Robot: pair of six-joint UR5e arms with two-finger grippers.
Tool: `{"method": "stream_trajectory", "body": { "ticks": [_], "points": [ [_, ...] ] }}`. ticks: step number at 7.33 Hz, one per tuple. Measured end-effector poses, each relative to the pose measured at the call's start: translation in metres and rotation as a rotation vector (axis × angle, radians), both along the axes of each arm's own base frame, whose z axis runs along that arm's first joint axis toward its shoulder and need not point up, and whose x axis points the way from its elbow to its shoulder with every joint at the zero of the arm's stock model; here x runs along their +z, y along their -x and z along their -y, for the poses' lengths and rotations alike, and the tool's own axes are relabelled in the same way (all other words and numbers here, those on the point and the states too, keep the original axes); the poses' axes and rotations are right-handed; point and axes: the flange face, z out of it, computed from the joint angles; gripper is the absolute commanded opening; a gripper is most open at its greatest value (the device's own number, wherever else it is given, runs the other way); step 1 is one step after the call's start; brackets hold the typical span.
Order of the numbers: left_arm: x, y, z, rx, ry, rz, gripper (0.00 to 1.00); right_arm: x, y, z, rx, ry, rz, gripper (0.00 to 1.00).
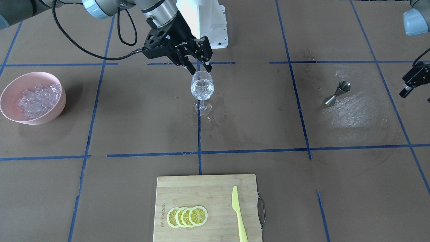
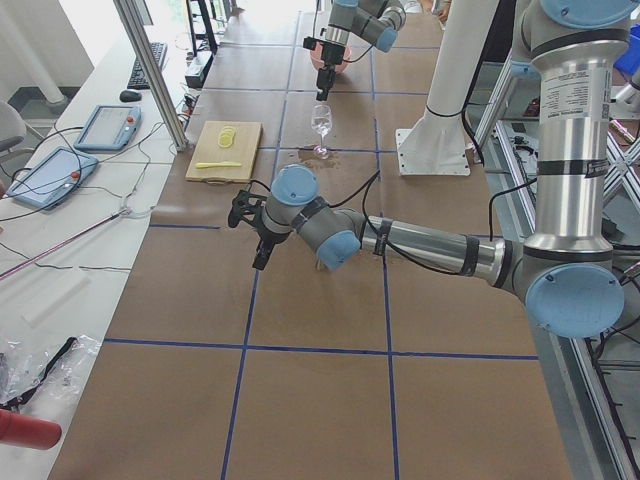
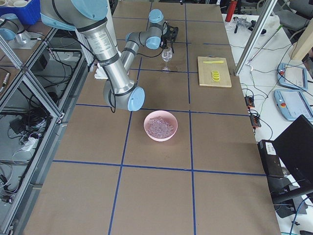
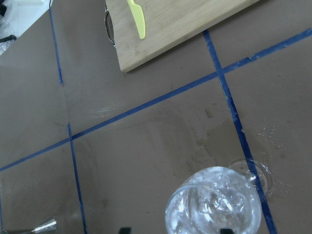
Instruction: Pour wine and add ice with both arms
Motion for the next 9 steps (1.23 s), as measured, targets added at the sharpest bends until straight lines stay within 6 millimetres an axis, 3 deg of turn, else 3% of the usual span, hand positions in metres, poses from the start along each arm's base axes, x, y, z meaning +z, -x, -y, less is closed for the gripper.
{"method": "stream_trajectory", "body": {
  "ticks": [2, 3, 5, 9],
  "points": [
    [0.001, 0.000, 0.000, 0.000, 0.002, 0.001, 1.00, 0.021, -0.014, 0.007, 0.011, 0.006, -0.025, 1.00],
    [0.003, 0.000, 0.000, 0.001, 0.005, 0.002, 1.00, 0.050, -0.039, 0.022, 0.015, 0.000, -0.064, 1.00],
    [0.007, 0.000, 0.002, -0.004, 0.008, 0.013, 1.00, 0.134, -0.124, 0.072, -0.018, -0.058, -0.196, 1.00],
    [0.012, 0.006, 0.011, -0.020, -0.045, 0.094, 1.00, 0.323, -0.299, 0.173, -0.138, -0.215, -0.487, 1.00]
  ]
}}
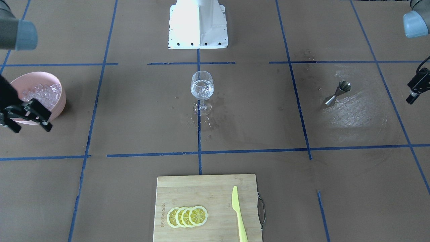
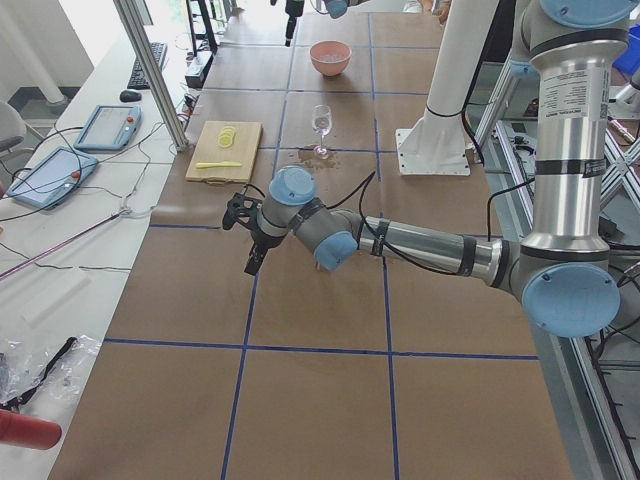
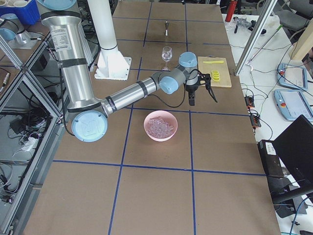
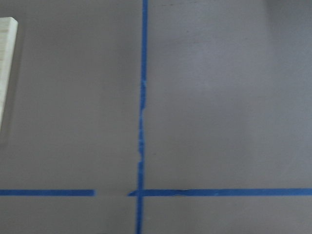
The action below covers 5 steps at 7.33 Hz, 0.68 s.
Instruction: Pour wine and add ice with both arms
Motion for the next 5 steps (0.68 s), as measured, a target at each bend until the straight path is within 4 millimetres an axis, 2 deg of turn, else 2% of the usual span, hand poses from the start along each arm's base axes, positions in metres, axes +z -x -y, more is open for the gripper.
{"method": "stream_trajectory", "body": {
  "ticks": [1, 3, 4, 5],
  "points": [
    [0.011, 0.010, 0.001, 0.040, -0.020, 0.048, 1.00, 0.049, -0.043, 0.020, -0.055, -0.027, -0.056, 1.00],
    [0.032, 0.052, -0.002, 0.098, 0.029, 0.113, 1.00, 0.144, -0.123, 0.044, -0.191, -0.068, -0.098, 1.00],
    [0.038, 0.070, -0.005, 0.111, 0.091, 0.104, 1.00, 0.167, -0.148, 0.043, -0.229, -0.064, -0.073, 1.00],
    [0.040, 0.079, -0.005, 0.117, 0.154, 0.094, 1.00, 0.175, -0.164, 0.040, -0.260, -0.055, -0.056, 1.00]
  ]
}}
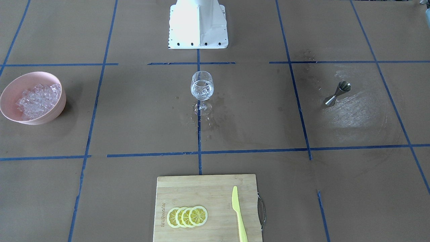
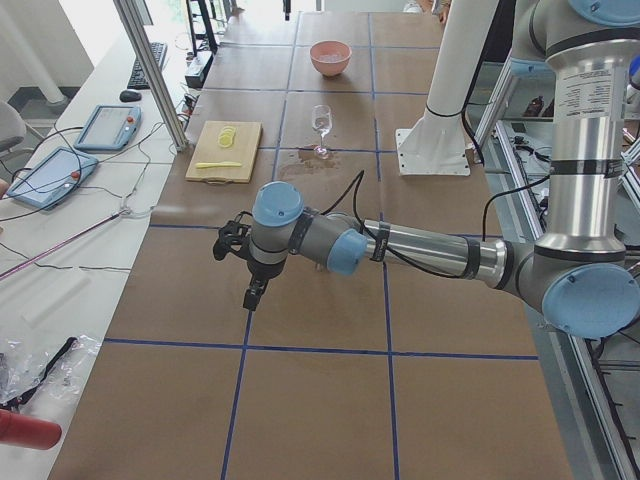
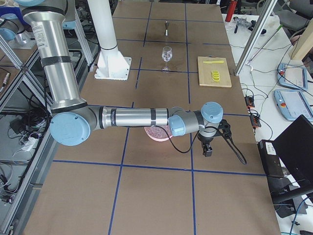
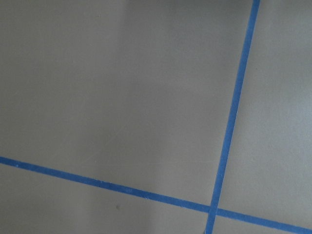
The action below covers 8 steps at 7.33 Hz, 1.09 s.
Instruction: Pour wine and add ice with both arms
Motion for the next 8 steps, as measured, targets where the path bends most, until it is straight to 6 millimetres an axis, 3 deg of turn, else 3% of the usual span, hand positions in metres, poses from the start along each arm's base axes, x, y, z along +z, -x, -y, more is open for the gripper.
{"method": "stream_trajectory", "body": {
  "ticks": [5, 8],
  "points": [
    [0.026, 0.004, 0.003, -0.002, 0.098, -0.001, 1.00, -0.005, -0.013, 0.005, -0.070, 0.005, -0.112, 1.00],
    [0.041, 0.004, 0.004, -0.003, 0.086, -0.003, 1.00, -0.009, -0.012, -0.013, -0.070, -0.003, -0.092, 1.00]
  ]
}}
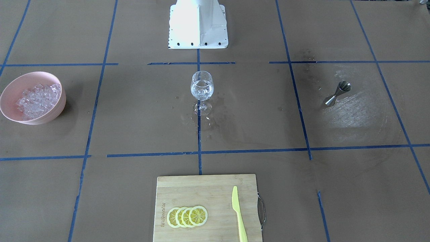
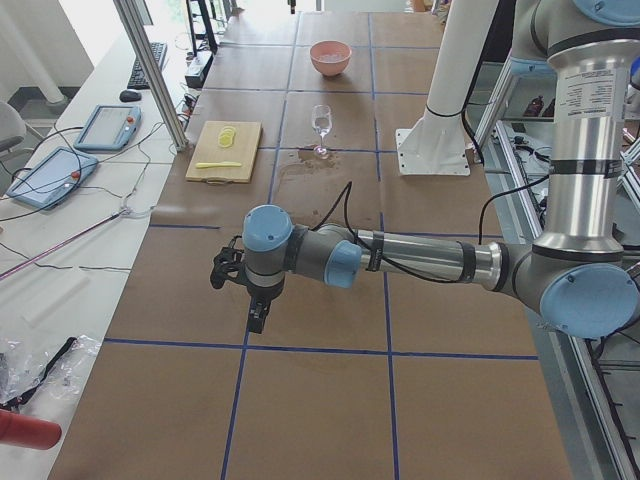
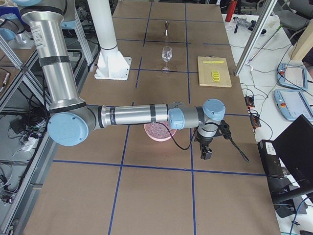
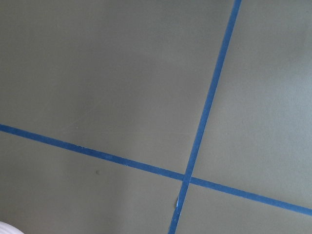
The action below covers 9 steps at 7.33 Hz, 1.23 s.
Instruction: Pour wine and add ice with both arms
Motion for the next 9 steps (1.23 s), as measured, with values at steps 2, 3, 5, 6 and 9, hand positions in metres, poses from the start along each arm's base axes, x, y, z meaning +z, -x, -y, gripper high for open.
{"method": "stream_trajectory", "body": {
  "ticks": [2, 3, 5, 6, 9],
  "points": [
    [0.010, -0.001, 0.004, 0.001, 0.011, 0.008, 1.00, -0.001, 0.013, -0.008, -0.016, 0.004, 0.004, 1.00],
    [0.011, -0.001, 0.009, 0.003, 0.005, 0.013, 1.00, -0.006, 0.023, -0.008, -0.029, -0.003, 0.005, 1.00],
    [0.000, 0.000, 0.014, 0.004, -0.025, 0.014, 1.00, -0.020, 0.045, -0.005, -0.061, -0.013, -0.018, 1.00],
    [0.000, 0.000, 0.013, 0.003, -0.026, 0.018, 1.00, -0.031, 0.047, -0.009, -0.064, -0.020, -0.028, 1.00],
    [0.023, 0.000, -0.011, 0.007, 0.020, 0.017, 1.00, -0.059, 0.037, -0.067, -0.061, -0.051, -0.039, 1.00]
  ]
}}
